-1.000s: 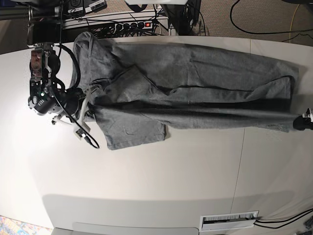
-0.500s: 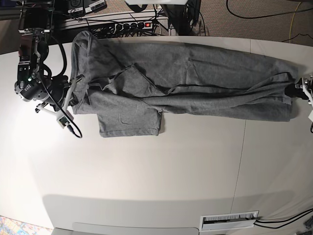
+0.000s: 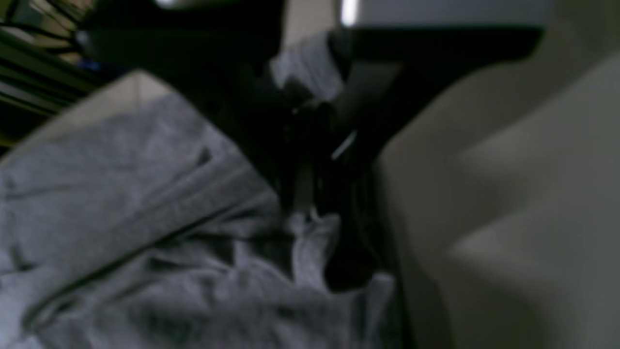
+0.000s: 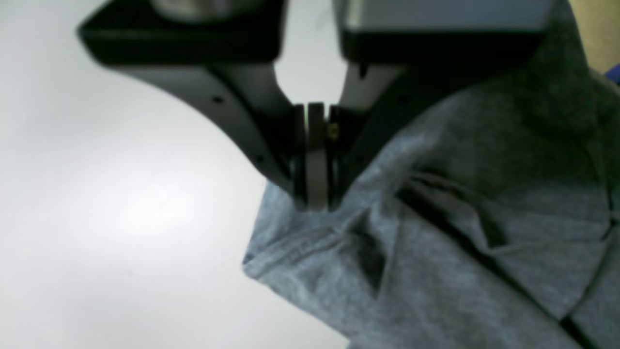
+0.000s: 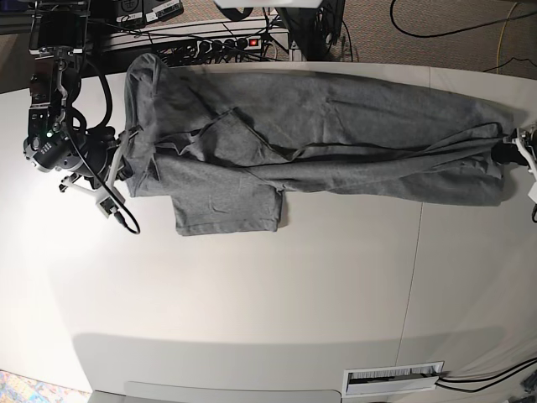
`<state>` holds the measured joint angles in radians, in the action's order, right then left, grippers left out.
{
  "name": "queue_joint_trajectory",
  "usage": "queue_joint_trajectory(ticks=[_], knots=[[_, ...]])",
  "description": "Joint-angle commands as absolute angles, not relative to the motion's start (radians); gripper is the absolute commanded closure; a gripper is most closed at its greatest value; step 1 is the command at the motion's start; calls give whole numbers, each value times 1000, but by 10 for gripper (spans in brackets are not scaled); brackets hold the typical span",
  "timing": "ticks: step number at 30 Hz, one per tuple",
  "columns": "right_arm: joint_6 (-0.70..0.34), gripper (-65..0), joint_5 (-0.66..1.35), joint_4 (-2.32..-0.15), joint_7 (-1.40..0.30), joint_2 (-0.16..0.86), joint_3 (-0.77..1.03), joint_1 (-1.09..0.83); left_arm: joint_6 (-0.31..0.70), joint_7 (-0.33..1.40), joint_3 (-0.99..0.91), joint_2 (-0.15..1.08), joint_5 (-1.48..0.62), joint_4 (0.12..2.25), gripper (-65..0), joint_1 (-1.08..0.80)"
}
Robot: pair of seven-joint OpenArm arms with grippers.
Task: Fold the T-shirt properly
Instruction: 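Fold the sleeve end inward over the shirt with the right gripper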
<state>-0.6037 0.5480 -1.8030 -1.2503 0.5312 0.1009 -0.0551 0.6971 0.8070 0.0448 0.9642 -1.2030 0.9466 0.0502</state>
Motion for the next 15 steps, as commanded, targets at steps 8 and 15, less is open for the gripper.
queue_joint_trajectory(ticks=[8,15], knots=[[-605,-198,473,-1819,-1075,505,112,8,698,724,36,1000,-1094,1000,-142,64],[-606,-198,440,-1702,-992,386,111,144,698,724,36,982,-1093,1028,-142,64]])
